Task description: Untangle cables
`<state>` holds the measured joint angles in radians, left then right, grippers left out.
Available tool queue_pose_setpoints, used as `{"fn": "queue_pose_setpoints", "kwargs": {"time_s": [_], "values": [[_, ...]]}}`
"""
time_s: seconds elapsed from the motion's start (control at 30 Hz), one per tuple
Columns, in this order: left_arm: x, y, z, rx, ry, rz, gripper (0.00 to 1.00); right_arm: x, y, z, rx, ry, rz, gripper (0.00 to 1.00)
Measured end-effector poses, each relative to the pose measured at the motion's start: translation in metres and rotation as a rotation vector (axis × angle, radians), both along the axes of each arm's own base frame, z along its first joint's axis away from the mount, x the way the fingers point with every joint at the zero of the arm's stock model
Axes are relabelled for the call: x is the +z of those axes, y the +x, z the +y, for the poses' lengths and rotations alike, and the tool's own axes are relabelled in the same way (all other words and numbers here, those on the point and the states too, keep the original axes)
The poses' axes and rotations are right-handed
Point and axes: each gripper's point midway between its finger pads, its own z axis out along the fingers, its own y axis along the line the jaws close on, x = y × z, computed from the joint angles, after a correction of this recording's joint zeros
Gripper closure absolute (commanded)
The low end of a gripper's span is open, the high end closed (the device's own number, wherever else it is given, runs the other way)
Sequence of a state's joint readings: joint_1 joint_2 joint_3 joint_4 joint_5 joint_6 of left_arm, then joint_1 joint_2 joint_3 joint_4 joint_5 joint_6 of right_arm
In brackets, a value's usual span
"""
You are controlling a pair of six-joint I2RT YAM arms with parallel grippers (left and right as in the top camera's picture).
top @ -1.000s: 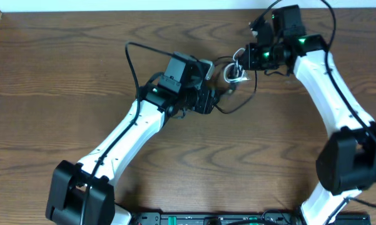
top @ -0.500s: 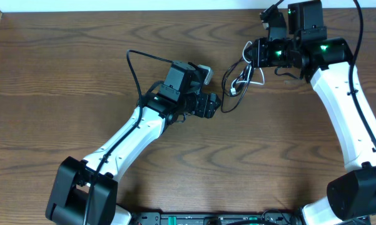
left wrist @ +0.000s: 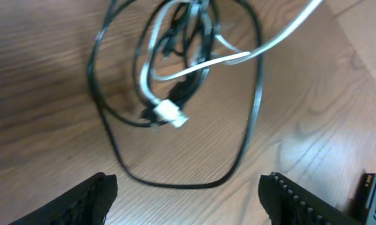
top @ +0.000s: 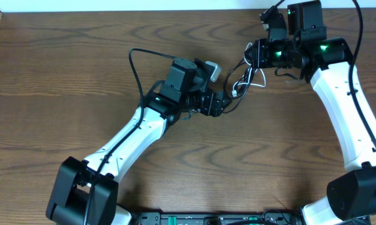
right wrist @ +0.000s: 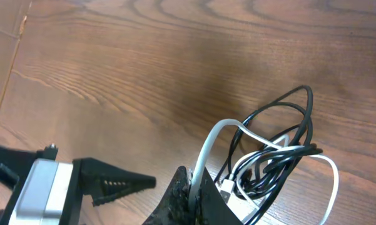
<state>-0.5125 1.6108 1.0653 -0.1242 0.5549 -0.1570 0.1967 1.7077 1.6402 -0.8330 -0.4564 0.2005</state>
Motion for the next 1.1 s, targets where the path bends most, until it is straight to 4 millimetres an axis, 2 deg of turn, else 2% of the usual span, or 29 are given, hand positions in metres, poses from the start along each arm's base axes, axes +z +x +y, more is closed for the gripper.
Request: {"fn": "queue_pose_setpoints", "kwargs": {"time_s": [0.13,0.3,0.33,0.37,0.5,0.53,0.67,0.77,0.9,1.0,1.1], "values": [[-0.003,-0.01,-0.019,-0.055,-0.015,-0.004,0.22,0.0,0.0,0.0,0.0,0.0,0.0,0.99],[-0.033,-0.019,-0.045,-0.118,-0.004,0.024,0.22,0.0,0.0,0.001,0.002,0.003,0.0,0.99],[-0.039,-0.021,-0.049,-0.127,0.001,0.032,0.25,0.0,0.0,0.001,0.002,0.003,0.001,0.99],[-0.045,-0.023,-0.052,-0.135,0.004,0.038,0.32,0.0,0.0,0.001,0.002,0.003,0.001,0.99],[-0.055,-0.026,-0.059,-0.154,0.01,0.044,0.85,0.0,0.0,0.001,0.003,0.003,0.001,0.99],[-0.054,-0.026,-0.06,-0.154,0.006,0.038,0.92,0.0,0.0,0.001,0.003,0.004,0.001,0.99],[-0.052,-0.023,-0.06,-0.151,-0.003,0.029,0.92,0.0,0.0,0.001,0.003,0.003,0.001,0.99],[-0.055,-0.02,-0.053,-0.136,0.006,0.048,0.92,0.0,0.0,0.0,-0.002,-0.002,0.001,0.99],[-0.064,-0.013,-0.031,-0.09,0.033,0.109,0.92,-0.003,0.001,-0.007,-0.027,-0.021,0.008,0.99],[-0.071,-0.004,-0.002,-0.024,0.06,0.17,0.92,-0.004,0.005,-0.018,-0.057,-0.024,0.013,0.99],[-0.067,0.009,0.031,0.052,0.071,0.196,0.92,-0.004,0.009,-0.035,-0.104,-0.021,0.022,0.99]]}}
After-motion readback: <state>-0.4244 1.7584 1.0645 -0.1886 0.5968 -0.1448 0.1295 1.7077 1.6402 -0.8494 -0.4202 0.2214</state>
